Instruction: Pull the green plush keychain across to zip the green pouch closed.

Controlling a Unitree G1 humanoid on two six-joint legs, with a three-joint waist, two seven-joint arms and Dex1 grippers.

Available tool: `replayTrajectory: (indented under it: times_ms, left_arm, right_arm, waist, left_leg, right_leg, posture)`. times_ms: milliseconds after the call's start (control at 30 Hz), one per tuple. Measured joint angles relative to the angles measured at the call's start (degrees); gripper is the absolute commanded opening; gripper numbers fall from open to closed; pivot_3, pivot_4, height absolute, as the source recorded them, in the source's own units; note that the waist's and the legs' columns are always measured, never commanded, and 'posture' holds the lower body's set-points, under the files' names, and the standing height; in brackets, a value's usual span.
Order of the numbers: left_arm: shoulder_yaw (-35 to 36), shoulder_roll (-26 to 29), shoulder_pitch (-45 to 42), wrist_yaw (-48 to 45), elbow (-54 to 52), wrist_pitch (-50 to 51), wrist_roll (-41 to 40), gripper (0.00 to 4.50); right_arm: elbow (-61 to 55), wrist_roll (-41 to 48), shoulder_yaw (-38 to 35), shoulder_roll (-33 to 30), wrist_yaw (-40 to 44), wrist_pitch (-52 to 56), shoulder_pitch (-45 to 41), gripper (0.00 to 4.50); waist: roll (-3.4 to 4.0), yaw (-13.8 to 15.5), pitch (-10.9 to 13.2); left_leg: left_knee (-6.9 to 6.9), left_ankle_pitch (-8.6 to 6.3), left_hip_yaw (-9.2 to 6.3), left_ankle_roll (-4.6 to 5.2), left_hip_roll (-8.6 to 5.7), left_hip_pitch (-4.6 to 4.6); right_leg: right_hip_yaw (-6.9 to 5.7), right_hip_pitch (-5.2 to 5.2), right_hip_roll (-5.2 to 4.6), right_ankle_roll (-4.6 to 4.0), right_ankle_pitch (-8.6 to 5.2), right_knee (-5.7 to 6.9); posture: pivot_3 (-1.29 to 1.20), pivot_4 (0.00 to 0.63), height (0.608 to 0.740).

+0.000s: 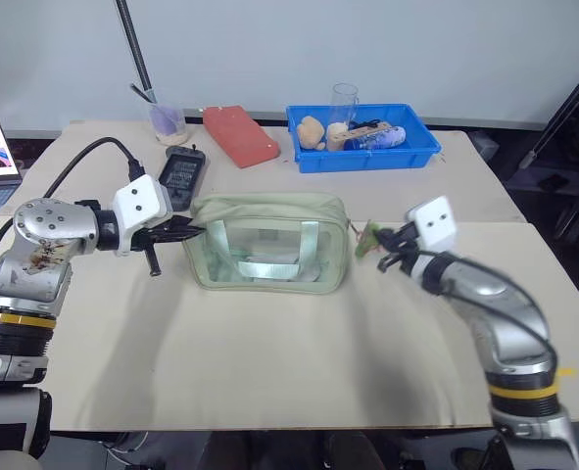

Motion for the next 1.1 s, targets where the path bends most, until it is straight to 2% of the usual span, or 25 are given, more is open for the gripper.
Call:
replayTrajectory:
  times_ms: [233, 300, 400, 433, 500, 633, 667, 867, 1100]
  left_arm:
    - [0.6, -0.1, 0.9, 0.6, -1.0, 0.4, 0.0, 0.0]
    - [1.3, -0.1, 1.5, 0.7, -1.6, 0.9, -0.4, 0.0]
    - [3.8, -0.1, 2.7, 0.3, -2.6, 5.5, -3.6, 1.04]
    - [5.0, -0.1, 3.0, 0.2, -2.8, 8.2, -5.4, 1.54]
    - [7.5, 0.6, 3.3, -0.3, -3.0, 12.7, -8.4, 2.41]
    - [14.3, 4.5, 3.5, -1.1, -3.0, 21.7, -14.4, 4.31]
    - [15.2, 5.0, 3.5, -1.4, -3.1, 22.7, -15.0, 4.5]
    - [20.5, 9.0, 5.7, -1.0, -3.2, 29.0, -18.0, 4.5]
    - [21.4, 9.3, 6.8, 0.5, -3.9, 28.5, -17.7, 4.5]
  right_arm:
    - [6.6, -1.2, 2.2, -0.9, 2.9, -5.6, -1.8, 0.03]
    - [8.2, -1.3, 2.1, -3.0, 5.0, -6.8, -3.5, 0.77]
    - [9.2, 1.5, -0.2, -7.6, 10.7, -7.1, -6.6, 1.7]
    - [9.1, 3.7, -1.6, -10.0, 13.9, -6.8, -7.8, 2.14]
    - [8.4, 7.8, -4.6, -14.6, 19.5, -5.4, -9.7, 2.73]
    - [5.6, 15.1, -7.2, -23.7, 30.5, -1.3, -11.6, 4.21]
    - [5.5, 16.1, -7.7, -24.5, 31.5, -0.7, -12.0, 4.48]
    - [0.0, 25.9, -10.7, -27.7, 33.7, 8.2, -18.1, 4.48]
    - [-1.3, 27.0, -10.6, -26.7, 30.2, 8.9, -18.2, 4.48]
  waist:
    - [0.0, 0.0, 0.0]
    - [0.01, 0.0, 0.0]
    - [0.03, 0.0, 0.0]
    - [0.05, 0.0, 0.1]
    - [0.03, 0.2, 0.1]
    - [0.03, 0.2, 0.1]
    - [0.03, 0.2, 0.1]
    - [0.04, 0.3, 0.1]
    - [0.02, 0.8, 0.1]
  left_leg:
    - [0.0, 0.0, 0.0, 0.0, 0.0, 0.03]
    - [0.0, 0.0, 0.0, 0.0, 0.0, 0.03]
    - [0.0, 0.0, 0.0, 0.0, 0.01, 0.0]
    - [0.0, 0.0, -0.01, 0.0, 0.0, -0.03]
    - [-0.02, -0.01, -0.04, 0.01, 0.01, -0.03]
    - [-0.07, -0.04, -0.03, 0.05, 0.01, -0.01]
    - [-0.07, -0.04, -0.03, 0.05, 0.01, -0.01]
    - [-0.08, -0.05, -0.01, 0.03, 0.03, 0.0]
    - [-0.07, -0.09, 0.05, -0.05, -0.05, -0.04]
  right_leg:
    - [0.0, 0.03, 0.0, 0.08, -0.05, 0.0]
    - [0.0, 0.02, -0.01, 0.08, -0.05, -0.01]
    - [0.0, -0.02, 0.0, 0.08, -0.05, -0.01]
    - [0.0, -0.03, 0.0, 0.09, -0.05, -0.01]
    - [-0.01, -0.02, 0.02, 0.12, -0.04, -0.03]
    - [-0.01, -0.02, 0.01, 0.08, -0.11, -0.05]
    - [-0.01, -0.02, 0.01, 0.09, -0.12, -0.07]
    - [-0.03, -0.05, -0.03, 0.05, -0.14, -0.09]
    - [-0.03, -0.05, -0.16, -0.02, -0.09, -0.14]
  posture:
    - [0.0, 0.15, 0.74]
    - [0.0, 0.15, 0.74]
    - [0.0, 0.15, 0.74]
    - [0.0, 0.15, 0.74]
    - [0.0, 0.15, 0.74]
    - [0.0, 0.15, 0.74]
    - [0.0, 0.15, 0.74]
    - [0.0, 0.15, 0.74]
    - [0.0, 0.15, 0.74]
